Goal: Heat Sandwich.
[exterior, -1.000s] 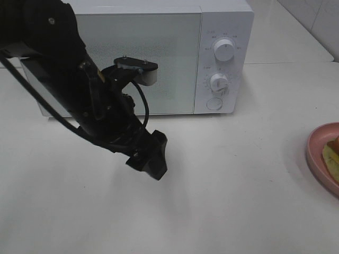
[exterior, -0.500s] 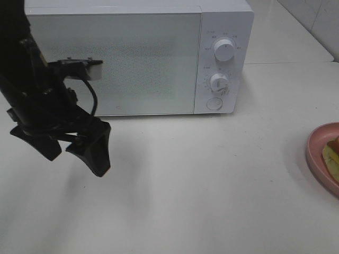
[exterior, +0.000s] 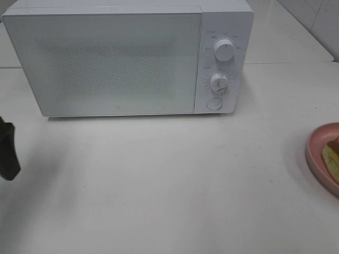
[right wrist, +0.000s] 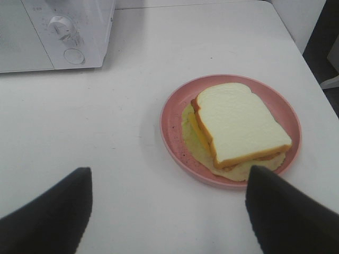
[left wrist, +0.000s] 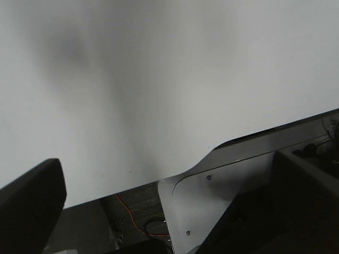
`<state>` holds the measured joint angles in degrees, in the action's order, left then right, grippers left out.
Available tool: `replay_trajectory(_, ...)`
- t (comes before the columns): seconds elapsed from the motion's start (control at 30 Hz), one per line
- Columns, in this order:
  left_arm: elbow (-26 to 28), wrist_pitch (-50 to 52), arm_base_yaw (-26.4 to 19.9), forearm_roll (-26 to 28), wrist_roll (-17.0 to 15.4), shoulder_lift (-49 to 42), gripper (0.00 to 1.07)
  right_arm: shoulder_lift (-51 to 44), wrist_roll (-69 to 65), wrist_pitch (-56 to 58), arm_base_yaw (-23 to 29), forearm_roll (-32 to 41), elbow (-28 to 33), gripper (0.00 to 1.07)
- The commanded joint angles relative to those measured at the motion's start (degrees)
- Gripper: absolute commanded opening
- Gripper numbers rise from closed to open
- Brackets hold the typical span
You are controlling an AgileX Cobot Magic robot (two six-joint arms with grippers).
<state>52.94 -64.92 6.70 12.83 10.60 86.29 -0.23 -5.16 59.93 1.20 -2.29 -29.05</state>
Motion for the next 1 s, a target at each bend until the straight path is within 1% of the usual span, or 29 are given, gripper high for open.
replay_trajectory(0.03, -2.4, -0.5, -2.7, -0.9, -0.3, -2.8, 1.03, -1.5, 0.3, -0.5, -0.1, 0.1, 0.0, 0.76)
replay_trajectory(0.1, -5.2, -0.5, -6.2, -1.2, -0.7, -6.6, 1.03, -1.5, 0.3, -0.5, -0.1, 0.1, 0.0, 0.76)
replay_trajectory(0.17, -6.8, -0.5, -8.0, -1.2, -1.0, -9.7, 1.03, -1.5, 0.3, -0.5, -0.1, 0.1, 0.0, 0.76)
replay_trajectory(0.2, -6.8, -0.5, -8.0, -1.2, -1.0, -9.7, 1.03, -1.5, 0.3, -0.5, -0.1, 0.1, 0.0, 0.76)
replay_trajectory(0.23, -8.1, -0.2, -8.8, -1.3, -1.5, -12.9, 1.03, -1.5, 0.3, -0.5, -0.1, 0.1, 0.0, 0.76)
replay_trajectory(0.3, -9.7, 0.7, -8.8, -1.7, -1.7, -16.8, 1.03, -1.5, 0.3, -0.5, -0.1, 0.1, 0.0, 0.76)
replay_trajectory(0.33, -9.7, 0.7, -8.8, -1.7, -1.7, -16.8, 1.03, -1.5, 0.3, -0.5, -0.1, 0.1, 0.0, 0.76)
replay_trajectory(0.37, -11.3, 1.8, -8.8, -1.7, -1.7, -20.8, 1.03, -1.5, 0.3, -0.5, -0.1, 0.1, 0.0, 0.76)
replay_trajectory(0.47, -14.0, 3.7, -8.8, -2.1, -1.7, -27.4, 1.03, -1.5, 0.3, -0.5, -0.1, 0.1, 0.0, 0.76)
replay_trajectory(0.5, -14.0, 3.7, -8.8, -2.1, -1.7, -27.4, 1.03, -1.5, 0.3, -0.5, -0.1, 0.1, 0.0, 0.76)
replay_trajectory(0.53, -15.7, 4.8, -8.8, -2.5, -1.7, -32.5, 1.03, -1.5, 0.3, -0.5, -0.1, 0.1, 0.0, 0.76)
replay_trajectory(0.6, -16.8, 5.7, -8.8, -2.9, -1.7, -37.2, 1.03, -1.5, 0.3, -0.5, -0.1, 0.1, 0.0, 0.76)
replay_trajectory(0.63, -16.8, 5.7, -8.8, -2.9, -1.7, -37.2, 1.03, -1.5, 0.3, -0.5, -0.1, 0.1, 0.0, 0.76)
replay_trajectory(0.67, -17.8, 7.1, -8.8, -3.8, -1.7, -41.9, 1.03, -1.5, 0.3, -0.5, -0.1, 0.1, 0.0, 0.76)
replay_trajectory(0.77, -19.5, 7.8, -8.8, -4.9, -1.7, -50.1, 1.03, -1.5, 0.3, -0.5, -0.1, 0.1, 0.0, 0.76)
replay_trajectory(0.8, -19.5, 7.8, -8.8, -4.9, -1.7, -50.1, 1.03, -1.5, 0.3, -0.5, -0.1, 0.1, 0.0, 0.76)
replay_trajectory(0.83, -20.7, 7.7, -8.8, -5.4, -1.7, -54.8, 1.03, -1.5, 0.3, -0.5, -0.1, 0.1, 0.0, 0.76)
replay_trajectory(0.9, -22.0, 7.7, -8.8, -5.5, -1.7, -59.3, 1.03, -1.5, 0.3, -0.5, -0.1, 0.1, 0.0, 0.76)
replay_trajectory(0.93, -23.5, 7.0, -8.8, -5.2, -2.1, -64.1, 1.03, -1.5, 0.3, -0.5, -0.1, 0.1, 0.0, 0.76)
replay_trajectory(0.97, -23.5, 7.0, -8.8, -5.2, -2.1, -64.1, 1.03, -1.5, 0.3, -0.5, -0.1, 0.1, 0.0, 0.76)
replay_trajectory(1.0, -23.9, 6.3, -8.8, -5.1, -2.5, -66.3, 1.03, -1.5, 0.3, -0.5, -0.1, 0.1, 0.0, 0.76)
